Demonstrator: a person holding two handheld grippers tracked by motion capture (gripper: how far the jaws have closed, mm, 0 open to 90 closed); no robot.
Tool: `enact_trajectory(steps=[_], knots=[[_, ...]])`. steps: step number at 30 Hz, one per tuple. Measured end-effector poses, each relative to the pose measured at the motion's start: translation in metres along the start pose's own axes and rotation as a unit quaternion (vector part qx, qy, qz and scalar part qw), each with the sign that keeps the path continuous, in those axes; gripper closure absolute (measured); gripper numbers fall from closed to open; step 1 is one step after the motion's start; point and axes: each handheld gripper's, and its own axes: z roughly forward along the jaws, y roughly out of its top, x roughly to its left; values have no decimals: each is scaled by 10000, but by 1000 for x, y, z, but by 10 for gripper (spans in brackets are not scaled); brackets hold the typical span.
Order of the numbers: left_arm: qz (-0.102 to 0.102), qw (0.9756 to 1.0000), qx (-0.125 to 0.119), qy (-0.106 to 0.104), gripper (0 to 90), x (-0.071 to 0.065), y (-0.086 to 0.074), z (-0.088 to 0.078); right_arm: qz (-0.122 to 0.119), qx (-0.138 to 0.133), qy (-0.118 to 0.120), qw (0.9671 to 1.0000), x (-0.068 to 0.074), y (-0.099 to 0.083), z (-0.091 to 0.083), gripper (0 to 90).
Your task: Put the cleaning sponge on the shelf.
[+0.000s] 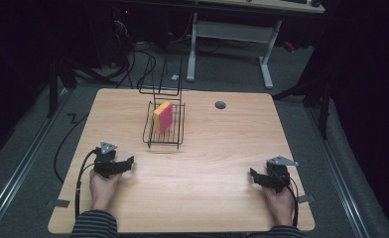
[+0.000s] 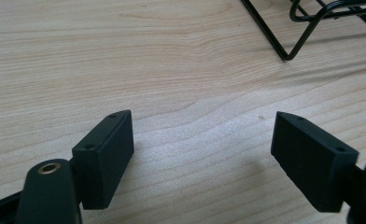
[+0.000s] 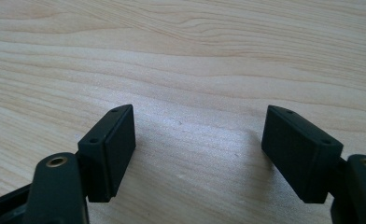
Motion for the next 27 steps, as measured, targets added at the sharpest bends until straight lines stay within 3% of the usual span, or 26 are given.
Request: enact_trajectory(steps=[17,21,27], knots=[[38,9998,38,185,224,0,0,2,-8,-1,3,10000,0,0,0,262],[201,9991,116,343,222,-5,1,3,18,6,6,10000,0,0,0,262],[210,9992,113,307,219,-4,1,3,8,-4,14,10000,0,0,0,262]])
